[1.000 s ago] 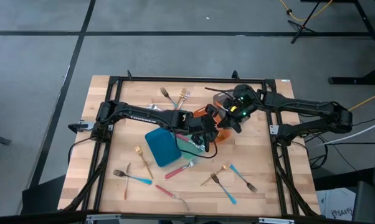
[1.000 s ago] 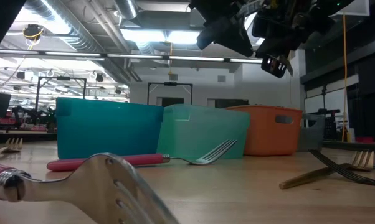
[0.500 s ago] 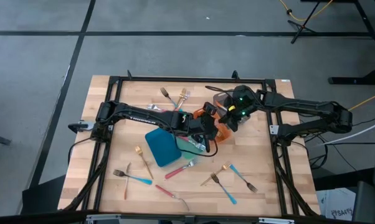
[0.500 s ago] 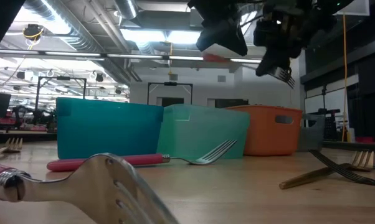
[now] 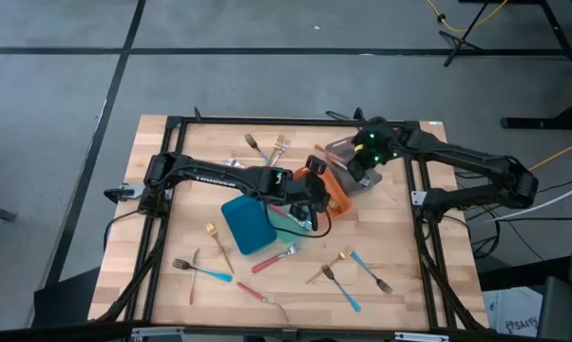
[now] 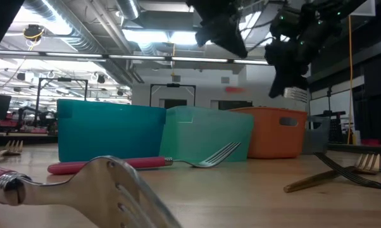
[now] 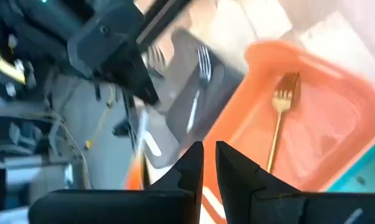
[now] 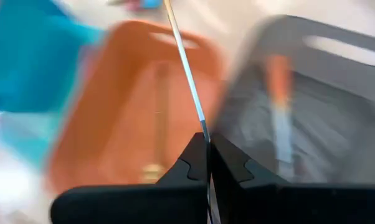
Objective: Sort silverware by color (type)
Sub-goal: Put the orange fork into the black bin
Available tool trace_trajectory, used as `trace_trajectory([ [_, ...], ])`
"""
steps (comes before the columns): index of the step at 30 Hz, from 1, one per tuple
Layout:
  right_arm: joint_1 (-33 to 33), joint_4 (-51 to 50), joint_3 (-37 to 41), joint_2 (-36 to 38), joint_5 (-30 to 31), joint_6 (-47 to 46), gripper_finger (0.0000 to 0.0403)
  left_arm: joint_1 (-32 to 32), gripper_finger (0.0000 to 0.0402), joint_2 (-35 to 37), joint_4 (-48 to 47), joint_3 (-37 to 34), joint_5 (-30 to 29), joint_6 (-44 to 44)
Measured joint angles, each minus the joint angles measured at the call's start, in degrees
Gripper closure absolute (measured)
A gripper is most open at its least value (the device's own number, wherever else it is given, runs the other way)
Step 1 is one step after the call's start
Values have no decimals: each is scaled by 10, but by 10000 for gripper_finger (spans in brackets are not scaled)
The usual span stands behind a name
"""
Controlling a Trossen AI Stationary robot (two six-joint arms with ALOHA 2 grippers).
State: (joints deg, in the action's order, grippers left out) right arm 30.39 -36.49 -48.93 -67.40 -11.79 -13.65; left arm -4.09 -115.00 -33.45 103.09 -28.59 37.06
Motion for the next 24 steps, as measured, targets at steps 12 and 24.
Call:
trace_trajectory([
  [12,8,2,51,0,122,-28,403,18,366,0,-50,0,139,-100],
  [24,8,113,129,0,123,-76,403,18,366,0,-50,0,144,-101],
])
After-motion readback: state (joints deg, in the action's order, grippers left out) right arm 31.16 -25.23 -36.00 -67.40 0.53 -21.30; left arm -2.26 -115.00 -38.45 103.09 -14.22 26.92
